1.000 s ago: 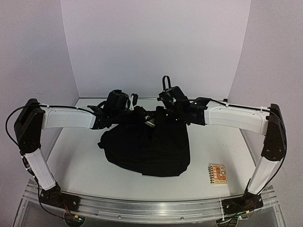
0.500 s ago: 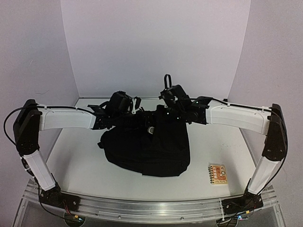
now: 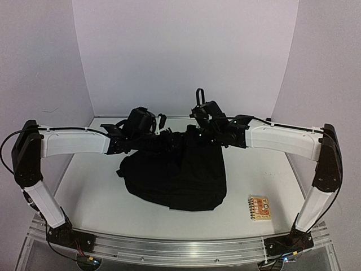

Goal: Pack the student bag
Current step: Place the personal item in the student bag, then move the stationery to the center of the board.

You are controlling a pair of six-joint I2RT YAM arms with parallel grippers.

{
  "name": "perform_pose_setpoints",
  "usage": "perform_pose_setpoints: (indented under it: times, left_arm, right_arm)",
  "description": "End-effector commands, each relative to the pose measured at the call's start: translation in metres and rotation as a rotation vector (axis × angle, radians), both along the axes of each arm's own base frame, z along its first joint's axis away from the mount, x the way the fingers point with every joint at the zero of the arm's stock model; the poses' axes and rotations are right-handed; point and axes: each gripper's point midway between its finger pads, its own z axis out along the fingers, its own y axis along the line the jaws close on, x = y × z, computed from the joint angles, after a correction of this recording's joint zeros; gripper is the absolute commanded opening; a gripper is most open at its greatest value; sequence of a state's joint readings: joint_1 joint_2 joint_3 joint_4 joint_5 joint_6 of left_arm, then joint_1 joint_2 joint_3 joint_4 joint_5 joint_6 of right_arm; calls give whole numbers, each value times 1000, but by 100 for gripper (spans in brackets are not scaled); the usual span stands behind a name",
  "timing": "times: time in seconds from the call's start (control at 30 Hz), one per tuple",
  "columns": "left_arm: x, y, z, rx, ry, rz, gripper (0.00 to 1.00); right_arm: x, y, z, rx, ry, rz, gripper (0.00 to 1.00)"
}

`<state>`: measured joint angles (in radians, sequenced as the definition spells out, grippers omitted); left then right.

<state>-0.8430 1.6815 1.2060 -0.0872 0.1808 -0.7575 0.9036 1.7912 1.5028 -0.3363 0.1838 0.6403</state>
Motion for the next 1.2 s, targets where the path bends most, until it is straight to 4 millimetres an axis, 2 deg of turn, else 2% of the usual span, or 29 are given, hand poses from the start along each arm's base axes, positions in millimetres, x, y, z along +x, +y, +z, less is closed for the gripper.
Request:
perform_pose_setpoints:
  times: [0.0,0.13,0.2,0.3,0.43,0.5,0.7,0.93,1.17]
  left_arm:
    - [-3,-2,7,-10,-23,2,46]
    - [-5,20,21,1,-67,58,60]
    - [-8,33,22,29,-72,86,67]
    - [-11,55,21,56,-65,124,76]
    - [-14,82,16,61,-32,168,80]
    - [-14,96,15,55,-19,195,80]
    - [-16,125,17,40,-14,253,83]
    - [-14,138,15,40,-16,274,85]
    - [-11,132,15,37,-13,252,85]
  right_arm:
    - [7,-3,44,86,-90,-18,6]
    - [2,-20,52,56,-112,-36,64]
    - [-2,-39,57,41,-114,-65,75]
    - [-2,-78,42,-5,-73,-133,85]
    - [-12,-130,4,-49,39,-207,88]
    - [-22,-154,-29,-63,130,-238,88]
    - [-74,-200,-95,-125,350,-326,88]
    - [-134,-222,-152,-134,555,-357,76]
    - [-161,-236,-180,-177,633,-399,74]
